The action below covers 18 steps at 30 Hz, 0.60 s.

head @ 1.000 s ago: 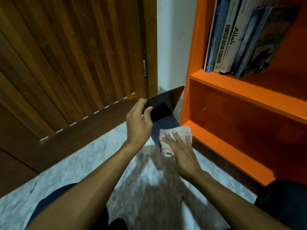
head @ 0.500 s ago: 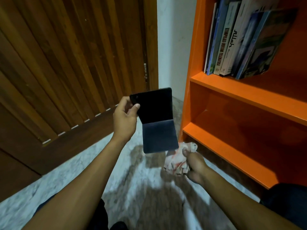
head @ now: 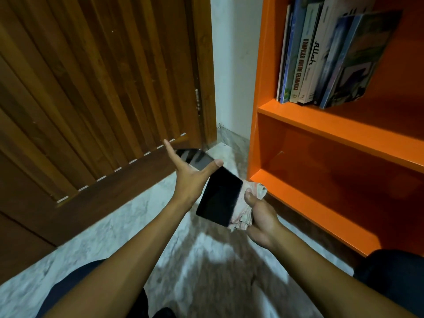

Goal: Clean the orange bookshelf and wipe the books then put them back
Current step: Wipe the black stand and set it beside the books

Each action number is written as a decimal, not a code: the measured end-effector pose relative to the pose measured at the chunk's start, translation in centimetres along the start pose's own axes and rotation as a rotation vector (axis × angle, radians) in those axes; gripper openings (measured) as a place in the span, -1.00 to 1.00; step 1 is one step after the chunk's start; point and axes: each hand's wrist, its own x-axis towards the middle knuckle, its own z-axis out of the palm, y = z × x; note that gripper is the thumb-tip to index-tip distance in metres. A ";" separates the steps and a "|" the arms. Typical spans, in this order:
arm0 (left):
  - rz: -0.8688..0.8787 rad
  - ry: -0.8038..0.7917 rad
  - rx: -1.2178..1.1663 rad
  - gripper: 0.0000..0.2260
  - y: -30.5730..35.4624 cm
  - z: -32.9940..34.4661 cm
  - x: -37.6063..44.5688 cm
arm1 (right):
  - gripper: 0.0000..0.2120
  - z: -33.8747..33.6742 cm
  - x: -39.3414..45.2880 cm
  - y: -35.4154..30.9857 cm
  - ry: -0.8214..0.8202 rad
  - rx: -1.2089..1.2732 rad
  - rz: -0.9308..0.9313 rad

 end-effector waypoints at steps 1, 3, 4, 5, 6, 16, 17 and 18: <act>0.005 0.019 -0.012 0.19 0.3 0.2 -0.1 | -0.68 0.2 0.1 0.2 -0.013 -0.018 -0.012; -0.010 0.062 -0.093 0.05 0.3 0.5 0.0 | -0.69 0.7 0.0 0.8 -0.019 -0.075 -0.037; -0.037 0.086 -0.137 -0.07 0.3 0.7 0.1 | -0.71 0.9 0.0 1.0 -0.028 -0.100 -0.046; -0.073 0.103 -0.171 -0.22 0.1 0.7 0.3 | -0.74 1.0 -0.1 1.2 -0.034 -0.115 -0.052; -0.104 0.115 -0.173 -0.37 0.0 0.6 0.4 | -0.77 1.2 -0.4 1.4 -0.044 -0.130 -0.053; -0.222 0.006 -0.077 -0.70 -2.6 0.2 0.1 | -0.67 0.7 -0.3 1.1 0.061 -0.184 -0.053; -0.211 -0.009 -0.027 -0.72 -3.2 0.1 0.1 | -0.68 0.3 -0.2 1.0 0.095 -0.198 -0.065; -0.190 -0.031 0.019 -0.75 -3.7 0.1 0.1 | -0.69 0.0 -0.1 0.9 0.135 -0.211 -0.085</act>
